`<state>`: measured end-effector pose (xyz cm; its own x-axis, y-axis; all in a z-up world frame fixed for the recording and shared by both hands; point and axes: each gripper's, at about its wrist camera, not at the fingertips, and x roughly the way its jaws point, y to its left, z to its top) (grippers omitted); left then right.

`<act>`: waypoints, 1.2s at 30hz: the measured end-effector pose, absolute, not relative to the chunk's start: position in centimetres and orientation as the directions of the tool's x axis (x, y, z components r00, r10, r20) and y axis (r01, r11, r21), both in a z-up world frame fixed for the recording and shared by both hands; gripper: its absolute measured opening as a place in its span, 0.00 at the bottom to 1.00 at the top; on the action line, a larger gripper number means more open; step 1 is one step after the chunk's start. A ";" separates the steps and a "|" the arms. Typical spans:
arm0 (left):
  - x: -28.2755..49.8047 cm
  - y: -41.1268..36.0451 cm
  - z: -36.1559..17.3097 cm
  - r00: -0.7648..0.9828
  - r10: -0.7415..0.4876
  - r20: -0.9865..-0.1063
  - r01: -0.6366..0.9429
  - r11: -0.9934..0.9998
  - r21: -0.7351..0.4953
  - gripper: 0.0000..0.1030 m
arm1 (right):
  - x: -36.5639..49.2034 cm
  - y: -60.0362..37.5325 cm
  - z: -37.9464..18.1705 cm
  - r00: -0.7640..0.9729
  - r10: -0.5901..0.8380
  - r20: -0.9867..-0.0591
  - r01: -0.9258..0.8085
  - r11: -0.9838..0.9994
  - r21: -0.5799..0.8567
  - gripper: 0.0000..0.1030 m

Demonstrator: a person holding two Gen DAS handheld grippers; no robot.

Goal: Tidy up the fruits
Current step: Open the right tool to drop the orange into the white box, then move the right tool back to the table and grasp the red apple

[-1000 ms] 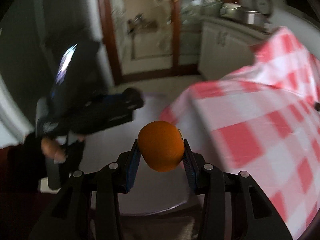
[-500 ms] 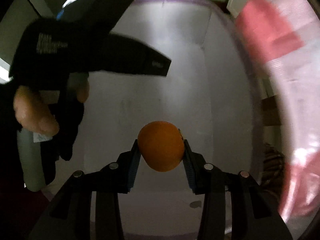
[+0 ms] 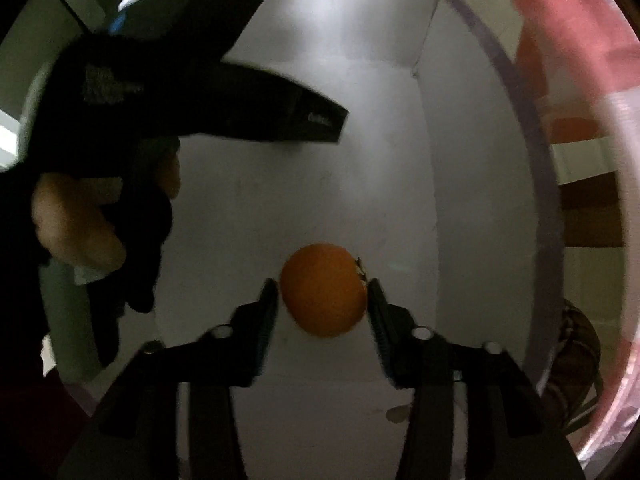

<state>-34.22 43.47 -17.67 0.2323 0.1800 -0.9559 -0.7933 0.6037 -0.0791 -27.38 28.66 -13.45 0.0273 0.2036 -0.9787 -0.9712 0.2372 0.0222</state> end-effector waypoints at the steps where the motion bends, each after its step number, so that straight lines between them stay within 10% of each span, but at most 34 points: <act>1: -34.5 43.5 -17.3 0.242 0.189 -0.952 -0.796 0.600 -0.083 0.64 | -27.4 28.6 -13.0 0.026 0.220 -0.975 -0.971 0.237 0.028 0.60; 10: -36.3 43.2 -9.8 0.366 0.410 -0.835 -0.817 0.571 -0.078 0.79 | -29.6 26.4 -7.1 -0.005 0.401 -0.916 -0.991 0.119 0.058 0.63; 19: -32.2 35.9 5.0 0.557 0.684 -0.471 -0.758 0.651 0.048 0.98 | -27.0 17.5 4.9 0.193 0.723 -0.664 -0.967 0.253 -0.006 0.77; 26: -24.3 24.1 9.9 0.747 0.500 -0.438 -0.517 0.851 0.092 0.98 | -20.0 2.0 11.8 0.591 0.720 -0.363 -0.765 0.643 0.030 0.84; 36: -3.1 4.7 6.4 0.781 0.143 -0.607 -0.061 0.986 0.153 0.98 | -9.0 -17.1 12.2 0.881 0.323 -0.344 -0.312 0.946 0.089 0.84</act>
<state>-3.09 4.67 6.41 0.7815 0.1431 -0.6073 -0.0614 0.9862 0.1534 -9.04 -17.13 12.20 0.8813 0.3235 -0.3444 -0.3122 0.9458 0.0892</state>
